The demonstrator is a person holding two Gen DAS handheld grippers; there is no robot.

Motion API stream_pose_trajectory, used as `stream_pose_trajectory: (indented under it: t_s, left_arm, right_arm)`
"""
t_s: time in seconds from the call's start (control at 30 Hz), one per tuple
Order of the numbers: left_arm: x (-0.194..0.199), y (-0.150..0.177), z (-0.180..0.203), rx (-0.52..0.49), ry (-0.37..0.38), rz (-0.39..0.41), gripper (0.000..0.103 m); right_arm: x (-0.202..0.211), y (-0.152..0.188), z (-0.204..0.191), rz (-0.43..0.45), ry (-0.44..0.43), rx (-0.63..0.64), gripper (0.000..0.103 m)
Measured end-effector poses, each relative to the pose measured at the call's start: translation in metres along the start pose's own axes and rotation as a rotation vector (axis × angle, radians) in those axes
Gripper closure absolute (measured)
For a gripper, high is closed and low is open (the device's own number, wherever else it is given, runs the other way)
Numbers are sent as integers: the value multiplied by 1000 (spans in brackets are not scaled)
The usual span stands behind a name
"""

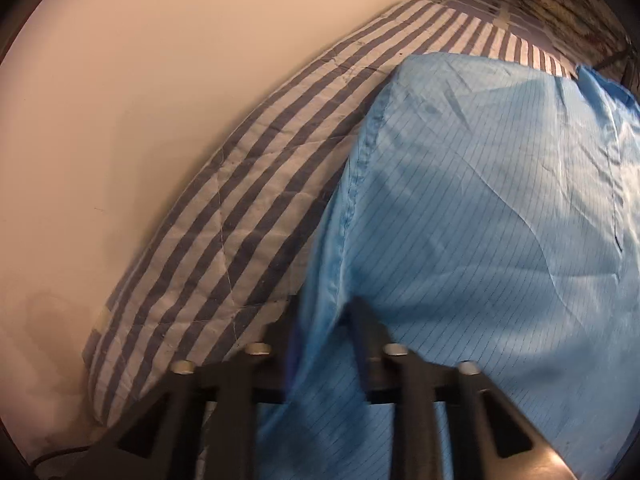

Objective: Fold large clothes

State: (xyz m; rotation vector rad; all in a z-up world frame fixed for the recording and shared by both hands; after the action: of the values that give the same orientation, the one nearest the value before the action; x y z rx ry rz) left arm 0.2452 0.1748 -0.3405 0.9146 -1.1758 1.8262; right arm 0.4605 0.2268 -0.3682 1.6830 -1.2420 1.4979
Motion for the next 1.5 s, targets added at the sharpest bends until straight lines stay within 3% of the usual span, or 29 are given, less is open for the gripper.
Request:
stream_pose_trajectory:
  t_s: [0.07, 0.13, 0.2, 0.23, 0.3, 0.33, 0.37, 0.53, 0.77, 1.0, 1.23, 1.37, 1.5]
  left_arm:
    - [-2, -2, -6, 14, 5, -12, 39]
    - [-1, -4, -11, 12, -11, 28, 31]
    - [-11, -1, -11, -11, -11, -10, 31]
    - [-15, 1, -13, -20, -9, -26, 32]
    - [-25, 7, -12, -28, -24, -52, 73]
    - [-29, 9, -13, -19, -19, -72, 98]
    - [-31, 10, -11, 1, 12, -80, 98]
    - [-10, 5, 6, -50, -15, -18, 101]
    - [21, 9, 77, -256, -107, 45, 102]
    - [17, 30, 155, -458, -148, 42, 102]
    - [-18, 68, 203, -579, -145, -26, 102]
    - [-34, 79, 209, -566, -108, -83, 102]
    - [-38, 83, 204, -515, -3, -161, 102]
  right_arm:
    - [3, 1, 7, 6, -48, -34, 100]
    - [6, 3, 12, 16, -79, -53, 102]
    - [8, 4, 20, 24, -98, -63, 103]
    - [10, 5, 22, 28, -112, -72, 103]
    - [12, 6, 26, 38, -142, -91, 103]
    - [15, 7, 30, 42, -151, -95, 103]
    - [17, 8, 32, 49, -162, -98, 103]
    - [37, 16, 49, 95, -219, -127, 103]
    - [84, 34, 101, 208, -392, -223, 103]
    - [123, 79, 171, 327, -498, -357, 103]
    - [106, 127, 233, 324, -495, -512, 103]
    - [88, 145, 256, 297, -466, -553, 103]
    - [89, 139, 261, 296, -411, -511, 103]
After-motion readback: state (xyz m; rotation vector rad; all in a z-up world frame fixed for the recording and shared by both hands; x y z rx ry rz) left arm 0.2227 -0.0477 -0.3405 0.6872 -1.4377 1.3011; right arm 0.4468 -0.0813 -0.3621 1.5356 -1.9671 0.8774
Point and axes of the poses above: each gripper's, at about its wrist camera, not at the fingertips, and x roughly against the way its jaws point, z to its right, y to its underside, the point moved 8 cm from there along -x, roughly the way its jaws point, and after that the axes turned 5 degrees about -z, right-handed, at the moved point
